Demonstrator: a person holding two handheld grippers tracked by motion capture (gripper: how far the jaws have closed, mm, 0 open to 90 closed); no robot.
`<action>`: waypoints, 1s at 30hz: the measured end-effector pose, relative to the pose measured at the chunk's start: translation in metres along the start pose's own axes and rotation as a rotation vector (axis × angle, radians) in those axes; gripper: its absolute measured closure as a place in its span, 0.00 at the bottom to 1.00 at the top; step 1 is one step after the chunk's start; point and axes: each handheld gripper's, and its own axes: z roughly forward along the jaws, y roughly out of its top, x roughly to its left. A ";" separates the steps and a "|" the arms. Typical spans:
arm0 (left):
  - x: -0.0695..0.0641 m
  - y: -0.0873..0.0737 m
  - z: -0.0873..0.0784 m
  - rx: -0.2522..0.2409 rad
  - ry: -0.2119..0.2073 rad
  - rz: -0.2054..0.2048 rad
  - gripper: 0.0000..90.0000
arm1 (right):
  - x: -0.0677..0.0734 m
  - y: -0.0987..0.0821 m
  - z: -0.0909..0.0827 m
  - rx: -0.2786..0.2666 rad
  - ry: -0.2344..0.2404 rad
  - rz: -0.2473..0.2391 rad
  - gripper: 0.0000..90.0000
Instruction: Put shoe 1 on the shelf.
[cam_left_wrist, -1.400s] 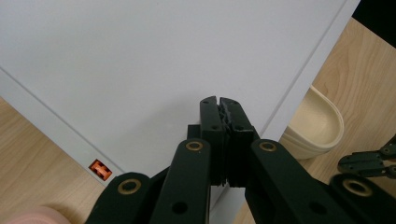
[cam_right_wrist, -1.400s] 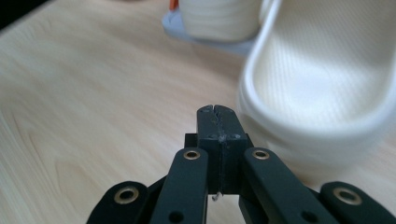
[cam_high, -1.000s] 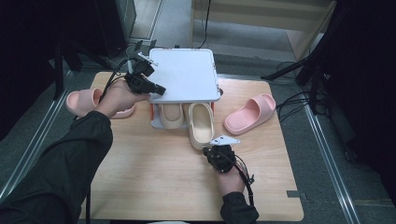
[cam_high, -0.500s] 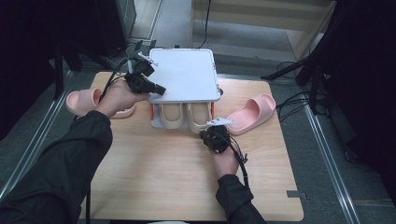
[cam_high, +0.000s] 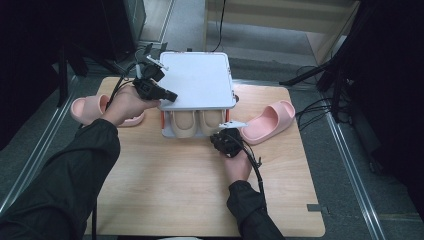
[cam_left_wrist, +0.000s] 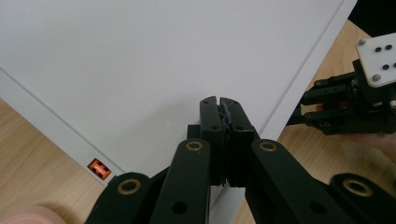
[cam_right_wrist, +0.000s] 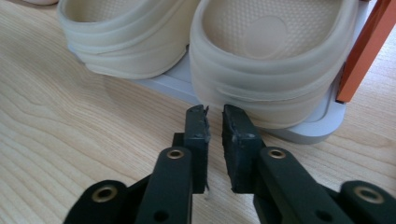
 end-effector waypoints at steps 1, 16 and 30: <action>-0.001 0.000 0.000 -0.002 0.004 0.001 0.98 | 0.000 0.000 0.000 0.002 -0.001 0.000 0.87; -0.004 0.000 -0.006 -0.011 -0.047 -0.060 0.74 | -0.002 -0.008 -0.040 0.017 0.107 -0.040 0.71; -0.018 -0.017 -0.052 -0.055 -0.011 -0.057 0.52 | -0.012 -0.019 -0.094 -0.011 0.232 -0.078 0.49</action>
